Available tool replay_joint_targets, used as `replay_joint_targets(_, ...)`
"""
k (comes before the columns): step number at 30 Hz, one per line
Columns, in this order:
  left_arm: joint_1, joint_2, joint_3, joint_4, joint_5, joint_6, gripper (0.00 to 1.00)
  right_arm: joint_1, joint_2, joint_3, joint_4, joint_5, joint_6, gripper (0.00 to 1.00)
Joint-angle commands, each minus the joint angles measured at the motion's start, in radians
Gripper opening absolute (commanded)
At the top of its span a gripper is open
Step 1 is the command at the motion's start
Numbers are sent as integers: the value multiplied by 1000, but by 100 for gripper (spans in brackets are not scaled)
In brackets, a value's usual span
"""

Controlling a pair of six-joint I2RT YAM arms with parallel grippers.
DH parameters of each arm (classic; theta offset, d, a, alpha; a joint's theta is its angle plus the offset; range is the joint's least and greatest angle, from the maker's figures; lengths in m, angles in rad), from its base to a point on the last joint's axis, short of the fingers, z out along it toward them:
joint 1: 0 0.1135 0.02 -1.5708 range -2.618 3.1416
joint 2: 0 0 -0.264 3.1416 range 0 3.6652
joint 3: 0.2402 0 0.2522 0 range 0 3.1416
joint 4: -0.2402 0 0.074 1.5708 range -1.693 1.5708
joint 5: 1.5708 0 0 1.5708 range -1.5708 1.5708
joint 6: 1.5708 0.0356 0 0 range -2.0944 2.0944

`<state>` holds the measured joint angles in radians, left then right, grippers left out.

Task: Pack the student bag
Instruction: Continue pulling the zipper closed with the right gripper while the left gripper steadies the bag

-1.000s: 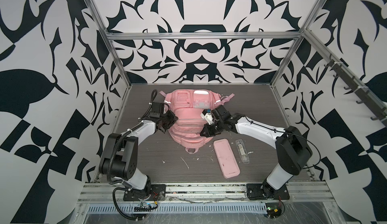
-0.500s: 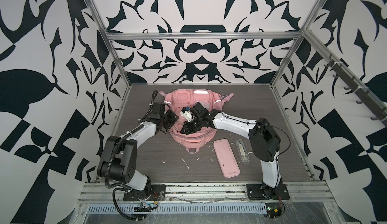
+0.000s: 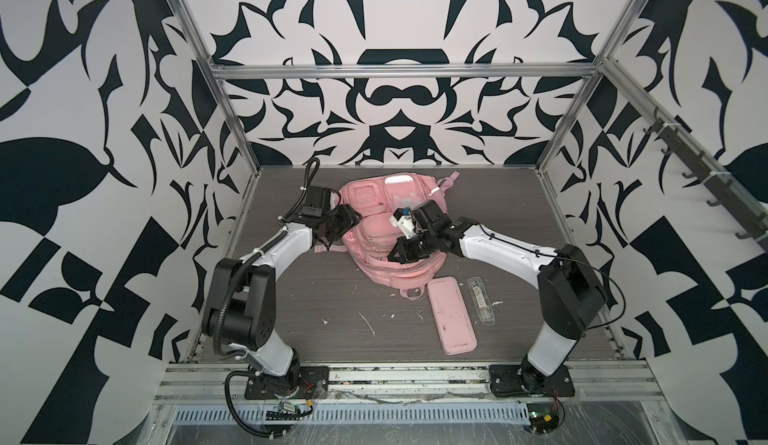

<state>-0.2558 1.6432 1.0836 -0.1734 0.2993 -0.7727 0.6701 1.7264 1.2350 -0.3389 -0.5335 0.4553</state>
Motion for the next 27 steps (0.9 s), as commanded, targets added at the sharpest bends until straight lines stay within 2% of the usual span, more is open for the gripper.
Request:
replay_joint_targets(1,-22,80,62,-71,66,68,55,-52,-82,-43,10,21,-33,0)
replay_joint_targets(7,-83,171,167,-89,107,112,50,-87,-114,-84,-18,39,-56,0)
replay_joint_targets(12,-103,220,227,-123,86,119,48,-87,-117,-95,-21,49,-60,0)
replay_joint_targets(16,-103,234,236,-127,83,124,46,-94,-117,-97,-21,47,-62,0)
replay_joint_targets(20,-112,240,232,-126,91,118,37,-93,-96,-94,-17,35,-52,0)
replay_joint_targets(27,-141,225,185,-88,83,85,36,-49,-38,-45,25,20,-15,0)
